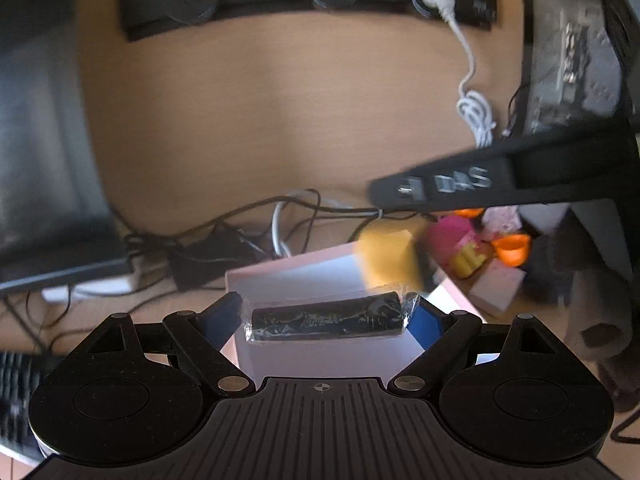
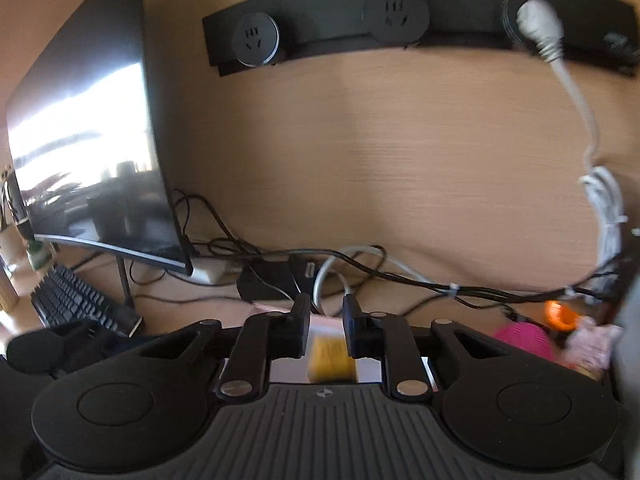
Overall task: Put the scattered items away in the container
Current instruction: 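Carry the stick and charger over the pink box and open both tools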
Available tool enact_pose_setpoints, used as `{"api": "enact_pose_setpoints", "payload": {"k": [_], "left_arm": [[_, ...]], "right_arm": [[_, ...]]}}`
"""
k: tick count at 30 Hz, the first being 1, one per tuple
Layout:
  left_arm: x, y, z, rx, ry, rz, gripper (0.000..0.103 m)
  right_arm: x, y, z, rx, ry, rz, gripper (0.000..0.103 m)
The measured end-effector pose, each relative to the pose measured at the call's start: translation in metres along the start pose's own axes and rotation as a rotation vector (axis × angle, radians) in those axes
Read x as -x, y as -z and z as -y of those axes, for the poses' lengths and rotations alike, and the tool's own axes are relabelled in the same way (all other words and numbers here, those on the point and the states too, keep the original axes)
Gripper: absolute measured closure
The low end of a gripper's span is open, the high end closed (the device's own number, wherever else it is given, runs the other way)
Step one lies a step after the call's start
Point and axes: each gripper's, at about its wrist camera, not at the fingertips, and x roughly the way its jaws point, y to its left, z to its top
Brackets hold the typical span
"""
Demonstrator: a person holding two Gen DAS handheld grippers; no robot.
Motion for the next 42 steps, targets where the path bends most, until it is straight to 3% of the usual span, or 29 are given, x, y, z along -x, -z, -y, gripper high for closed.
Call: {"api": "enact_pose_setpoints", "payload": {"k": [3,5,7,9,16,20,24,26,29,31,33,37,42], "left_arm": [[-0.033,-0.001,-0.001,-0.011,-0.004,-0.053,0.011],[-0.049,0.000,-0.002,0.001,-0.004,-0.082,0.008],[-0.057,0.002,-0.005,0.013,-0.008,-0.095,0.005],[-0.061,0.003,-0.008,0.023,-0.008,-0.110,0.005],[-0.047,0.003,-0.008,-0.014,-0.064,-0.058,0.003],[-0.021,0.005,-0.005,0.036,-0.041,-0.010,0.002],[0.014,0.015,0.013,0.026,0.022,0.046,0.001],[0.026,0.024,0.022,0.027,0.065,0.050,0.001],[0.037,0.040,0.032,0.038,0.101,0.009,0.001],[0.038,0.050,0.040,0.031,0.107,-0.043,0.001],[0.037,0.061,0.046,0.035,0.100,-0.086,0.001],[0.036,0.070,0.043,0.072,0.086,-0.135,0.001],[0.036,0.073,0.036,0.095,0.068,-0.150,0.001]], "right_arm": [[-0.025,-0.003,0.006,-0.004,-0.015,-0.014,0.085],[-0.035,-0.001,0.010,-0.014,-0.019,-0.015,0.078],[-0.036,0.001,0.016,-0.021,0.012,0.013,0.044],[-0.031,0.005,0.024,-0.041,0.055,0.066,0.025],[0.012,0.028,0.045,-0.079,0.213,0.251,0.004],[0.035,0.043,0.053,-0.024,0.302,0.259,0.004],[0.047,0.064,0.064,-0.008,0.346,0.194,0.004],[0.054,0.077,0.071,0.002,0.363,0.146,0.011],[0.058,0.096,0.080,0.033,0.367,0.055,0.039],[0.058,0.106,0.085,0.046,0.356,-0.011,0.064],[0.058,0.115,0.090,0.050,0.345,-0.057,0.071],[0.047,0.126,0.090,0.074,0.337,-0.091,0.071],[0.028,0.119,0.087,0.106,0.340,-0.057,0.070]]}}
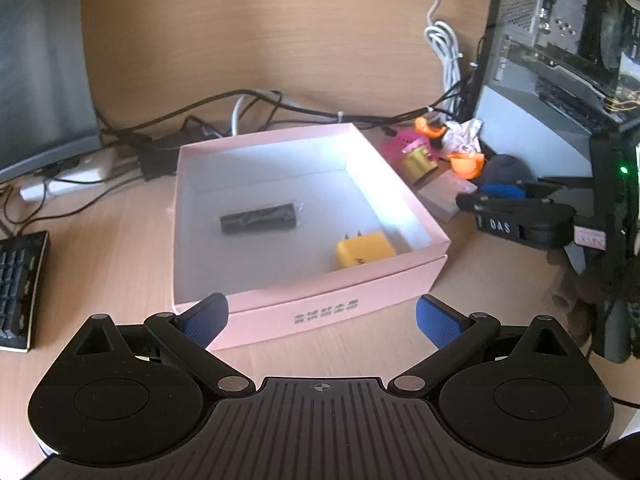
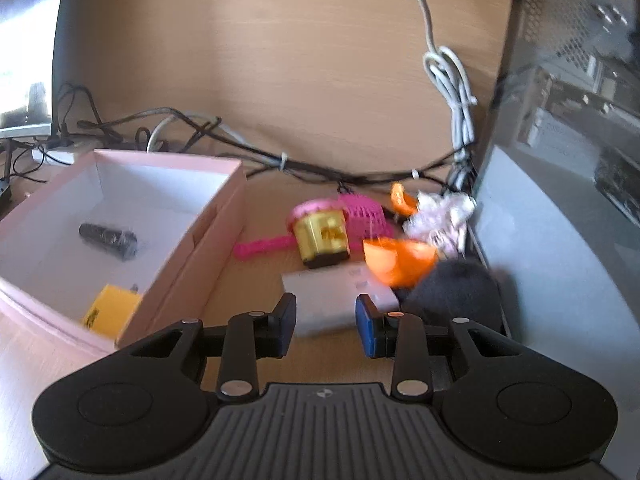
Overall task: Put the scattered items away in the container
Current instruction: 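Carry the stick and charger over the pink box and open both tools, then grasp the yellow-and-pink cupcake toy with the right tool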
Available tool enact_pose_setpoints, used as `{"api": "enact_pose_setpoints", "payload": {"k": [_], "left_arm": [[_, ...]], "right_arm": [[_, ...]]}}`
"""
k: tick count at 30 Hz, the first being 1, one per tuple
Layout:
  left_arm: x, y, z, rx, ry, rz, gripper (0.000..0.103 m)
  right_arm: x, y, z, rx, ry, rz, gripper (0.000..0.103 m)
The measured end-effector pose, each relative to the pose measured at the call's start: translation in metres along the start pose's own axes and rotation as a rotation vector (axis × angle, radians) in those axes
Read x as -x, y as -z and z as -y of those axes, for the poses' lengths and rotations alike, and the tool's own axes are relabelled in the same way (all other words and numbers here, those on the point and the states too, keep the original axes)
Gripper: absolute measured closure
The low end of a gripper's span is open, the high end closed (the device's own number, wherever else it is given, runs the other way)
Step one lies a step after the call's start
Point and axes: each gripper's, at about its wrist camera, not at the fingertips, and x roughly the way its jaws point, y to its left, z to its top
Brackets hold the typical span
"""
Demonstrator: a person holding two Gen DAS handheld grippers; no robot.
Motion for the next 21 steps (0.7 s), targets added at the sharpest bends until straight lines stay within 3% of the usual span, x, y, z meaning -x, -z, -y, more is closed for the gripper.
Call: {"api": "enact_pose_setpoints", "payload": {"k": [5,15,21], "left_arm": [[0.000,0.003,-0.001,0.011,0.016,-0.012,0.001],[0.000,0.000,-0.013,0.055,0.037,0.003,0.001],[-0.004,0.001,-0.013,0.052,0.025,0.004,0.001]], "right_arm": [[-0.024,-0.028,-0.007,0.025,0.026,0.057,0.057],[-0.090,-0.038,-0.010,0.088,0.034,-0.046,0.054],[-0.085,-0.033,-0.008,0.069,0.020,-0.033,0.060]]}}
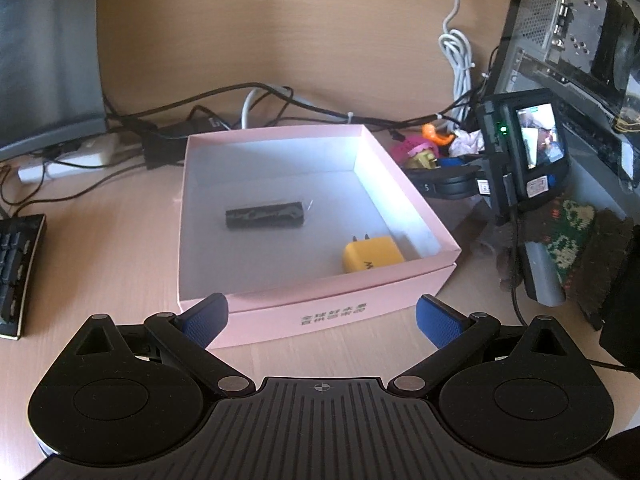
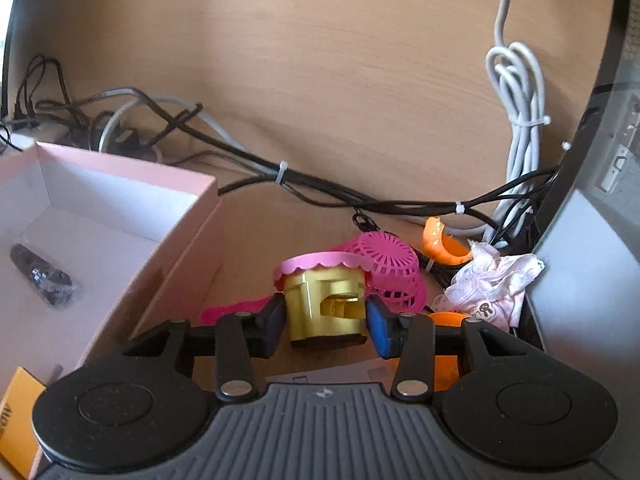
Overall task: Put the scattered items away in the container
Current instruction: 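Grasp the yellow-and-pink cupcake toy with the right tool, then move the cupcake toy and set it on the desk beside the box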
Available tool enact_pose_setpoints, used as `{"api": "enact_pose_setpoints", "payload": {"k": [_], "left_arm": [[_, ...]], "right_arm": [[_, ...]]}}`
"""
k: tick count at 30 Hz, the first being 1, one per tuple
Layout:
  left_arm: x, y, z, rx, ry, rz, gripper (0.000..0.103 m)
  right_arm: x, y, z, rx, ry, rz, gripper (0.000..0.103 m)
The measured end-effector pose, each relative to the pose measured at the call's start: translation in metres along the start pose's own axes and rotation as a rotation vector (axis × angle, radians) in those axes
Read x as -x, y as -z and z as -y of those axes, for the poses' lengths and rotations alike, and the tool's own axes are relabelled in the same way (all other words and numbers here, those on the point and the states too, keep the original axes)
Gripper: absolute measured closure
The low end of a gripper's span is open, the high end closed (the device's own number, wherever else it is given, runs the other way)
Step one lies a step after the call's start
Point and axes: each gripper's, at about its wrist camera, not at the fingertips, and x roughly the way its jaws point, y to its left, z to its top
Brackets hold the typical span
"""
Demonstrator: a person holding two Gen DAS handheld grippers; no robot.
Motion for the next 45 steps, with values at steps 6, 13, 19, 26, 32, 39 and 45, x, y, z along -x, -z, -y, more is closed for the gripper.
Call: {"api": "enact_pose_setpoints", "payload": {"k": [6,13,19,26,32,39,45], "left_arm": [[0.000,0.010,0.011,-0.091,-0.043,-0.010,0.001],[0.010,0.028,0.011,-0.084,-0.029,-0.043,0.001],[0.031,0.041,-0.004,-0.009,-0.015,-0.041,0.001],[0.047,0.060,-0.024,0.067,-0.058,-0.058,0.000],[0.049,0.065,-0.036,0.118,-0.078,-0.068,0.000],[0.040,0.060,-0.032,0.117,-0.060,-0.077,0.000],[0.030,0.054,-0.018,0.076,-0.022,-0.087,0.000]], "right_arm": [[0.048,0.004,0.002,-0.034,-0.009,0.050,0.060],[0.135,0.037,-0.006,0.023,-0.088,0.070,0.060],[0.167,0.070,-0.044,0.101,-0.276,-0.022,0.060],[0.166,0.078,-0.103,0.213,-0.417,-0.047,0.060],[0.158,0.077,-0.127,0.274,-0.478,-0.058,0.059],[0.185,0.067,-0.070,0.165,-0.433,-0.008,0.037],[0.183,0.053,0.004,0.038,-0.073,0.015,0.037]]}}
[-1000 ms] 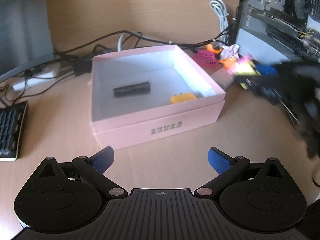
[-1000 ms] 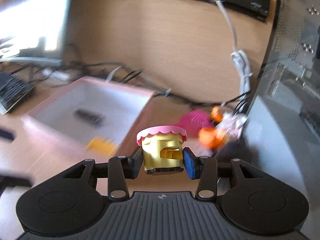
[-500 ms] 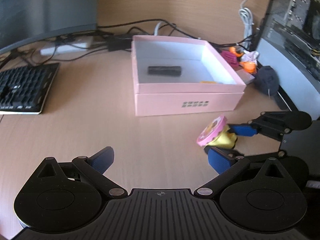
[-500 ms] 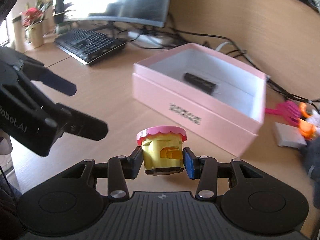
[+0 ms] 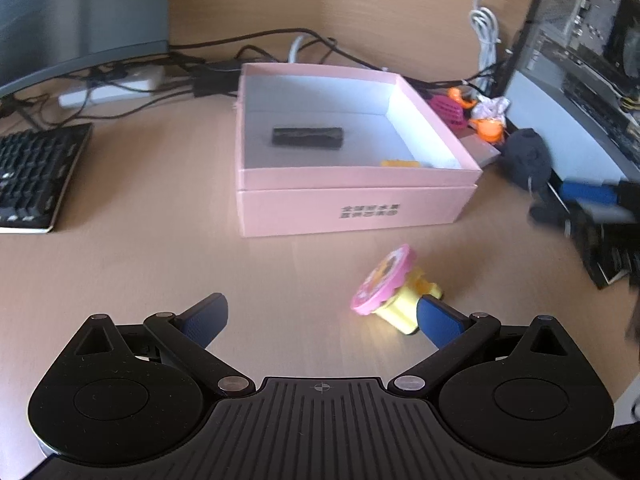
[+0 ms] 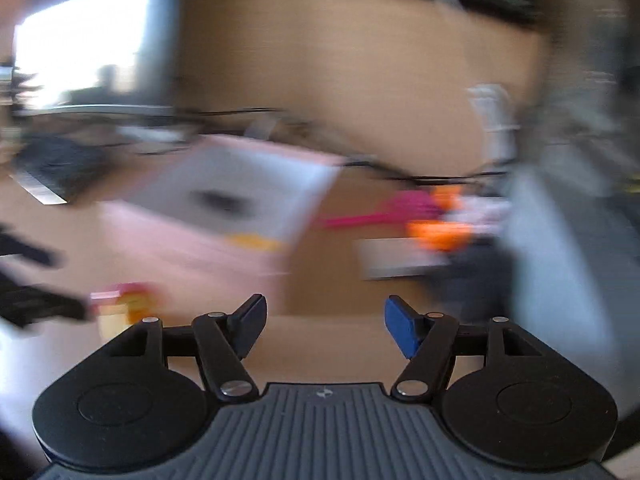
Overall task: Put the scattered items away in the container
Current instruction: 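Move the cupcake toy and set it on the desk beside the box, then grasp the black plush toy with the right tool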
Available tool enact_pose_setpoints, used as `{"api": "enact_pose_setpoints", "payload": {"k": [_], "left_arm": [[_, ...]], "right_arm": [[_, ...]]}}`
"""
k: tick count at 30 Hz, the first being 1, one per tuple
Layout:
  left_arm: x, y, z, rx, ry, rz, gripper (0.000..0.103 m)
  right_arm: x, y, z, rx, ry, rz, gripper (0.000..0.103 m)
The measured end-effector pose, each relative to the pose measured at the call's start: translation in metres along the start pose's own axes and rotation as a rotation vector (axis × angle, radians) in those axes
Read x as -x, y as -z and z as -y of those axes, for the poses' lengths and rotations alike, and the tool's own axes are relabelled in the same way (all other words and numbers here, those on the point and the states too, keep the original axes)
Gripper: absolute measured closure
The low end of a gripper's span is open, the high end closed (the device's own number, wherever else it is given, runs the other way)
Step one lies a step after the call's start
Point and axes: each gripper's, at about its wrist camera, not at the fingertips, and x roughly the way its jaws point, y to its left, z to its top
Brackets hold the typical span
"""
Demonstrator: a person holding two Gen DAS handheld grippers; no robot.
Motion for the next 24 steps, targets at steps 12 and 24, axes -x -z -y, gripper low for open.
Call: {"api": "enact_pose_setpoints", "payload": {"k": [12,24], "left_arm": [[-0.003,-0.005,0.009,-0.029,-0.020,-0.002,0.000],[0.016,0.005,-0.012,0.025,-0.076,0.015,0.000]], "right_arm": [[-0.110,0.009,-0.012,0.368,0.486,-0.063,0.036],[-0.110,0.012,-0.006,0.343,0.457,-0.086,0.046]]}}
